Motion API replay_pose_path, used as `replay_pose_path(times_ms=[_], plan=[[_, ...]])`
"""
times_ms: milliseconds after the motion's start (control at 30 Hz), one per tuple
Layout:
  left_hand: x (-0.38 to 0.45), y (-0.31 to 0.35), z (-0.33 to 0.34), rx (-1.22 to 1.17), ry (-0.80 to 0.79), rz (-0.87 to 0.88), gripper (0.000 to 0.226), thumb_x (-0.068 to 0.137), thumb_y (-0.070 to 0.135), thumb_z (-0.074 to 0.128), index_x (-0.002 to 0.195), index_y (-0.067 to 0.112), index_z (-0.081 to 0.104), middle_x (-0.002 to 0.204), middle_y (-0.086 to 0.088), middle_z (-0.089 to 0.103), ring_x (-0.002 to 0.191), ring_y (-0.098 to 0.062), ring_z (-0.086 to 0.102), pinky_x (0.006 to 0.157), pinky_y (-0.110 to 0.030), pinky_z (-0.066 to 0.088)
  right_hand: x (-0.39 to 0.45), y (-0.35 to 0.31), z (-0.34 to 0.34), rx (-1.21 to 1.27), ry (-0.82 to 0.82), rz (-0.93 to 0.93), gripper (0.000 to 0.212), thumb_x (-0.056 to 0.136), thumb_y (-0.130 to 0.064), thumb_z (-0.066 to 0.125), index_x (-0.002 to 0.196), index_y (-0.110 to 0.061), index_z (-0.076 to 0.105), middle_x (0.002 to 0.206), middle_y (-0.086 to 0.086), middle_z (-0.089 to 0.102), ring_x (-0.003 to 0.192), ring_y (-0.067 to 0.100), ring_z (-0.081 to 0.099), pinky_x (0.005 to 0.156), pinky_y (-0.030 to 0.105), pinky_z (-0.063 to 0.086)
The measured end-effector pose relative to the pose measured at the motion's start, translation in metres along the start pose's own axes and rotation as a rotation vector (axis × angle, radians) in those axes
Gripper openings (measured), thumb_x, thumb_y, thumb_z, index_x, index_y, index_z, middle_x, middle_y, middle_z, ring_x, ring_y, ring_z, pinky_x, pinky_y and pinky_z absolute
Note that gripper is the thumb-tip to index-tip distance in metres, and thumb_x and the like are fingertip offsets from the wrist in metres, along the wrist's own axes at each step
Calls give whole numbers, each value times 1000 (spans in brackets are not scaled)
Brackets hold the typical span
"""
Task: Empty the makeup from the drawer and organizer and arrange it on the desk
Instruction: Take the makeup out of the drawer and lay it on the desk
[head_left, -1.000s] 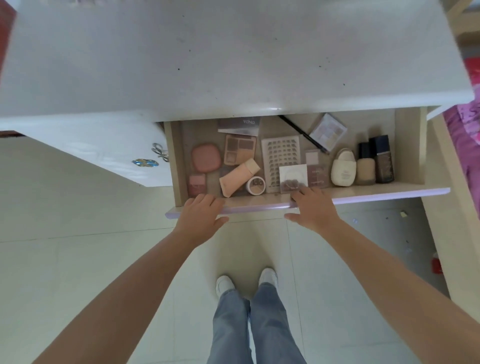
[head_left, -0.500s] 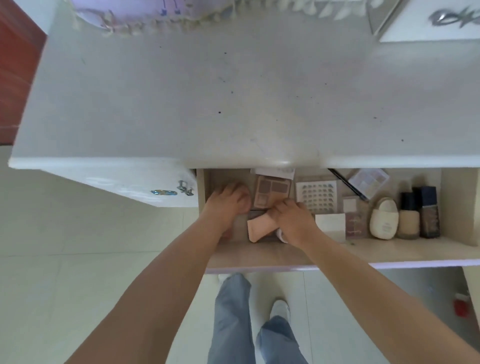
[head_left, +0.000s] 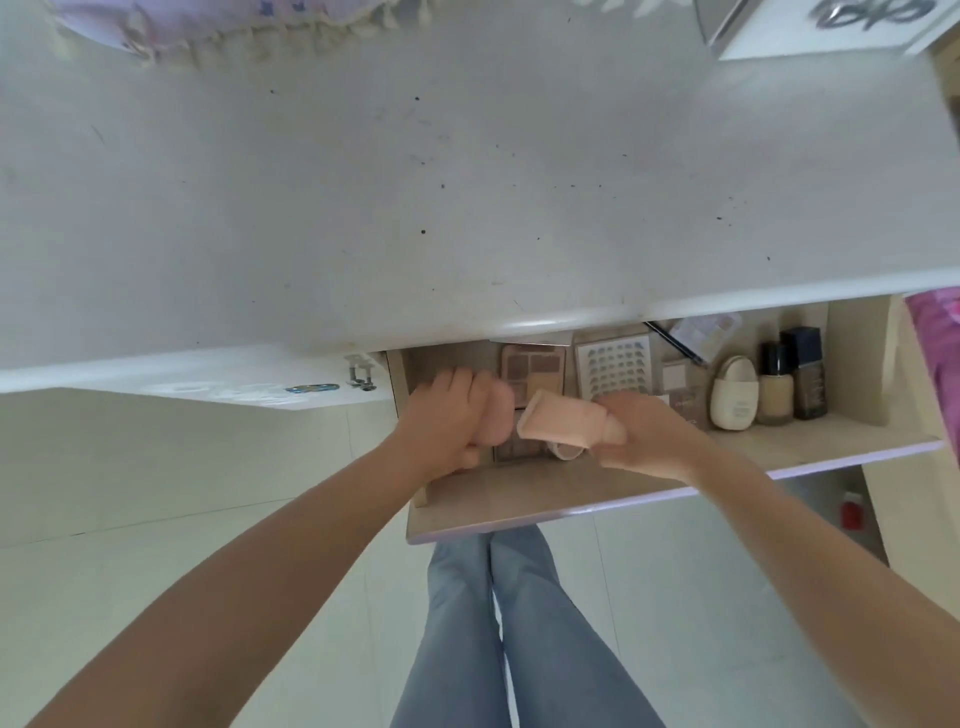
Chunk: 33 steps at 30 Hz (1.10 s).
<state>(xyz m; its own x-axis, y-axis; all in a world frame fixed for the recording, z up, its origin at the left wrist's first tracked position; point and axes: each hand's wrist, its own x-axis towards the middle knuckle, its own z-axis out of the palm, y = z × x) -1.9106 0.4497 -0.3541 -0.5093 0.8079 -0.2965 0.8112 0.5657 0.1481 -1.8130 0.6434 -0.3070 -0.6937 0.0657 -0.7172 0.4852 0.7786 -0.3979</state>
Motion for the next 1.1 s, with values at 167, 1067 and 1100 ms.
replay_pose_path(times_ms=[167, 1067, 1100], plan=[[-48, -10, -46, -207, 186, -294, 96, 22, 36, 86, 102, -3, 49, 92, -19, 62, 76, -36, 63, 53, -31, 54, -15, -47, -35, 179, 175, -137, 43, 79, -13, 65, 119, -14, 49, 88, -12, 49, 83, 10, 46, 57, 9, 35], [-71, -296, -106, -510, 249, -1076, 87, 70, 53, 69, 132, 5, 31, 126, -15, 39, 119, -31, 38, 94, -37, 39, 194, -346, -88, -916, 422, -728, 54, 75, -9, 61, 125, -27, 51, 137, 10, 39, 128, 26, 36, 101, 37, 32], [-71, -294, -106, -523, 247, -1077, 89, 70, 55, 68, 133, 5, 29, 127, -14, 38, 120, -31, 38, 94, -37, 39, 193, -350, -86, -864, 381, -709, 55, 80, -9, 56, 131, -28, 46, 143, 9, 33, 132, 25, 31, 102, 35, 29]])
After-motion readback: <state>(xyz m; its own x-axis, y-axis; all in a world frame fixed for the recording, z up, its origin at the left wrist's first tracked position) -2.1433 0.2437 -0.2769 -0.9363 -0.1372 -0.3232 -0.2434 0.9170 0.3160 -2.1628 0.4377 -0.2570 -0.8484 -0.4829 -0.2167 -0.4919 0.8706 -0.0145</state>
